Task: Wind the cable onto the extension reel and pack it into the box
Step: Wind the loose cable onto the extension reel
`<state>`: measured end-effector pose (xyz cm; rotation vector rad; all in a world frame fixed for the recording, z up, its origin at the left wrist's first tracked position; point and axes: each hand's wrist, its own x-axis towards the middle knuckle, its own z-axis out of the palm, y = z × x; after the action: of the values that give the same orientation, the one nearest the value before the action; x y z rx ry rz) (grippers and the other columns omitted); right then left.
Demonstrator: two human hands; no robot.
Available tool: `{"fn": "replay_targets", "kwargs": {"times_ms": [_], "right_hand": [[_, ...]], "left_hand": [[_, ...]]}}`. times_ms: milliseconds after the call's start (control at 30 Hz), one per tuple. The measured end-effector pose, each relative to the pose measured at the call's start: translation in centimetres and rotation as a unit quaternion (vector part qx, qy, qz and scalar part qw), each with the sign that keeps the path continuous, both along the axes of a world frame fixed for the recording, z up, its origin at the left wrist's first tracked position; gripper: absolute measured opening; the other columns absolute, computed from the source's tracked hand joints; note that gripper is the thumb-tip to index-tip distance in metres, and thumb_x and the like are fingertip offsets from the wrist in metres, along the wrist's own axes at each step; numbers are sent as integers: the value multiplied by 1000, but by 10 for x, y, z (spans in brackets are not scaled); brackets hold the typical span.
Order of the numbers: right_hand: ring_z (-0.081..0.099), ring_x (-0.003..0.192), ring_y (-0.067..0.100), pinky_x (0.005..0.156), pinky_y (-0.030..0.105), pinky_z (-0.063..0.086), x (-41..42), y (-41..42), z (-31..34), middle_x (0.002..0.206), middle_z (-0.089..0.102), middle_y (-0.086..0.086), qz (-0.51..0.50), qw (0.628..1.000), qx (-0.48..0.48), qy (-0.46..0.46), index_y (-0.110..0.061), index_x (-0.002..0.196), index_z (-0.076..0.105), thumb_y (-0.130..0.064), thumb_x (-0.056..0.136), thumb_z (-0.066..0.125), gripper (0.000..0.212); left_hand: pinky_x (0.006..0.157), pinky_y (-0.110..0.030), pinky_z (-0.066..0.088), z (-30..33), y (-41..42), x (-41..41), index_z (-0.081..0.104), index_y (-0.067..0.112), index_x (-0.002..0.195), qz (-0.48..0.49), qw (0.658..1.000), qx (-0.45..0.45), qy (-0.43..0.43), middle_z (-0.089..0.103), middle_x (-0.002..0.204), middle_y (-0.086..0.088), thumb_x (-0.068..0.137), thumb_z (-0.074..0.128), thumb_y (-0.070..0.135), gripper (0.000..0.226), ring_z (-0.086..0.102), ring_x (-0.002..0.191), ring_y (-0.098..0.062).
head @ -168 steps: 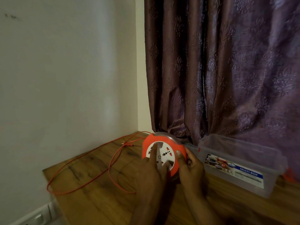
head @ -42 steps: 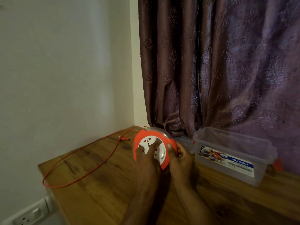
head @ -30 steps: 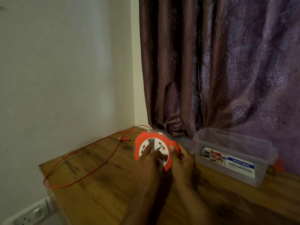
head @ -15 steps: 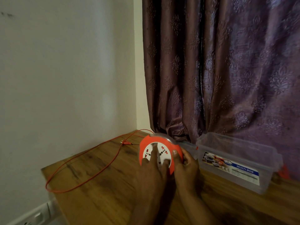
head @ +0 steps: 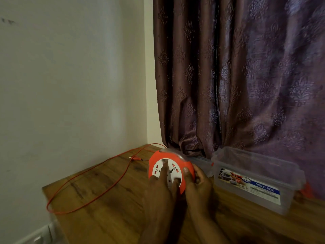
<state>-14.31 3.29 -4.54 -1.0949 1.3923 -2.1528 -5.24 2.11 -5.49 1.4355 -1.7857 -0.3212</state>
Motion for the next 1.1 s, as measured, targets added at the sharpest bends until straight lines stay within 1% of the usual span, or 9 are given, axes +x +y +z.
{"fn": "replay_targets", "kwargs": {"times_ms": [133,300,500,667,733,767,833,967,1100], "right_hand": [[68,80,9,55,11,53,-5,0,1,105,70,8,14,1000,-2,-17,-10,117,64,-21,87,65,32],[68,76,4,54,12,52,-4,0,2,97,71,1,33,999,-2,-30,-14,112,66,-21,88,64,26],[67,87,7,65,13,56,-4,2,0,103,71,3,25,1000,7,-8,-12,113,66,-22,89,63,26],[68,87,9,64,15,56,-8,1,2,101,70,0,14,1000,12,-10,-14,113,66,-25,89,63,27],[68,86,10,61,11,53,-10,0,3,98,71,1,3,1000,8,-10,-15,110,67,-22,88,64,24],[68,84,9,59,10,52,-11,0,3,96,71,1,-3,1000,7,-13,-15,110,68,-22,88,64,23],[68,75,2,53,9,51,-11,0,4,91,71,-1,-7,1000,6,-20,-15,108,68,-21,88,64,21],[69,77,5,54,14,54,-11,-1,2,95,72,1,-16,1000,2,-22,-19,106,67,-22,87,65,19],[69,91,19,71,30,59,-8,-2,1,108,71,7,-10,1000,7,-3,-13,116,65,-25,87,65,32]], "left_hand": [[97,-28,43,-3,-6,0,1,47,144,-2,997,-25,-71,27,148,0,91,46,50,69,39,126,-17],[103,-36,41,-3,-5,-2,27,53,133,-28,999,-31,-29,10,155,0,79,69,39,70,31,135,-26],[107,-35,32,-6,-3,-2,59,45,106,-12,994,-105,-38,23,154,11,76,72,36,34,32,137,-18],[108,-31,26,-3,-1,-3,65,38,102,-56,990,-127,16,34,150,10,84,62,24,23,35,135,-16],[97,-18,42,-1,2,-4,62,34,109,-39,983,-162,73,44,143,7,87,59,24,25,48,121,-13],[81,-3,40,-1,2,-3,58,32,116,-21,982,-166,84,46,140,5,89,57,27,28,51,111,-7],[66,0,34,-2,0,0,43,29,133,2,990,-115,87,48,138,1,93,49,38,42,47,98,-1],[93,-31,50,-5,-2,0,18,39,144,-38,996,-27,70,45,143,0,91,40,53,60,54,112,-13],[95,-22,42,1,-1,-1,-5,47,143,-55,998,-6,16,31,152,5,85,29,69,71,48,120,-11]]}}
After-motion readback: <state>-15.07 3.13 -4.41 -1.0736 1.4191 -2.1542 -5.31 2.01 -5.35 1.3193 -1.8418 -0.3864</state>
